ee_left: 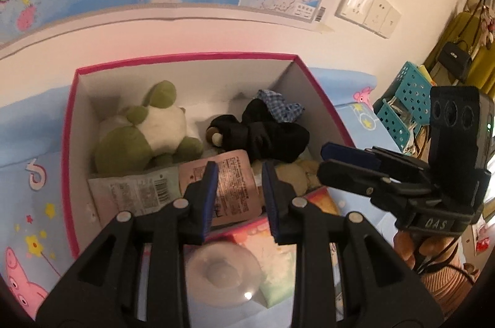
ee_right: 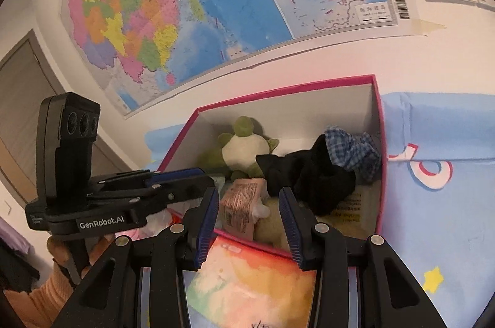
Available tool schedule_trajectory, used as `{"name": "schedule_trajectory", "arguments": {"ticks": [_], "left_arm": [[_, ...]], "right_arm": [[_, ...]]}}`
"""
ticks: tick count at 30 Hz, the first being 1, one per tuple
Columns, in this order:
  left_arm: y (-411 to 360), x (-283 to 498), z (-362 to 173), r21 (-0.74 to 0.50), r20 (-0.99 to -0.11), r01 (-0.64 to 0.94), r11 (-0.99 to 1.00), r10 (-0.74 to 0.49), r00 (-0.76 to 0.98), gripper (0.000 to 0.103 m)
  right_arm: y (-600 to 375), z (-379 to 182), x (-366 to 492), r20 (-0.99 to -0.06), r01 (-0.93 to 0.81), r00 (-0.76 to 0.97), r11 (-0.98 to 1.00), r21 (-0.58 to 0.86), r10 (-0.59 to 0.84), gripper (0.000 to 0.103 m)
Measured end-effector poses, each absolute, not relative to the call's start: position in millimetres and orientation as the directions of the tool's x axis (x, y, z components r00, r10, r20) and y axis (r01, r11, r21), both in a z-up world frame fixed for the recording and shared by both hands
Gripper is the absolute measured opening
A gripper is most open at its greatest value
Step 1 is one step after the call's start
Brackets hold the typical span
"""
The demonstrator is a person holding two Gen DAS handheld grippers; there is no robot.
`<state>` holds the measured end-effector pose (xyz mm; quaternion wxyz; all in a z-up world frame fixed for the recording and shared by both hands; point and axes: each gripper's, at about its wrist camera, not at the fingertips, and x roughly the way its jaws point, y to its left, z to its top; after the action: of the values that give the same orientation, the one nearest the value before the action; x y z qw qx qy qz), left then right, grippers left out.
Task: Organize soft objects
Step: 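Carry the peach pouch over the pink box and release it inside, then withdraw the open right gripper from the box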
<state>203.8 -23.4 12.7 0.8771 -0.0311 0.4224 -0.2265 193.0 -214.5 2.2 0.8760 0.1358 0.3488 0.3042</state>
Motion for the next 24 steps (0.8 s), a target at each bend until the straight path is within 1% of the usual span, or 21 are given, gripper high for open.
{"name": "schedule_trajectory", "arguments": {"ticks": [6, 11, 13, 18, 24], "left_arm": [[-24, 168, 29, -0.217, -0.682, 0.435, 0.874, -0.455, 0.573, 0.03], [-25, 132, 39, -0.224, -0.643, 0.497, 0.839, -0.51, 0.571, 0.036], [-27, 118, 37, -0.236, -0.638, 0.525, 0.818, -0.537, 0.551, 0.037], [-39, 89, 17, -0.274, -0.663, 0.57, 0.775, -0.581, 0.472, 0.037], [-56, 68, -18, -0.31, -0.713, 0.573, 0.759, -0.584, 0.388, 0.037]], "right_arm": [[-229, 11, 166, -0.502, -0.454, 0.586, 0.771, 0.446, 0.636, 0.042], [-244, 14, 137, -0.494, -0.478, 0.577, 0.759, 0.441, 0.65, 0.043], [-249, 12, 125, -0.502, -0.483, 0.567, 0.757, 0.441, 0.654, 0.043], [-260, -6, 98, -0.546, -0.467, 0.538, 0.766, 0.441, 0.642, 0.045], [-273, -32, 75, -0.594, -0.41, 0.513, 0.785, 0.465, 0.62, 0.045]]}}
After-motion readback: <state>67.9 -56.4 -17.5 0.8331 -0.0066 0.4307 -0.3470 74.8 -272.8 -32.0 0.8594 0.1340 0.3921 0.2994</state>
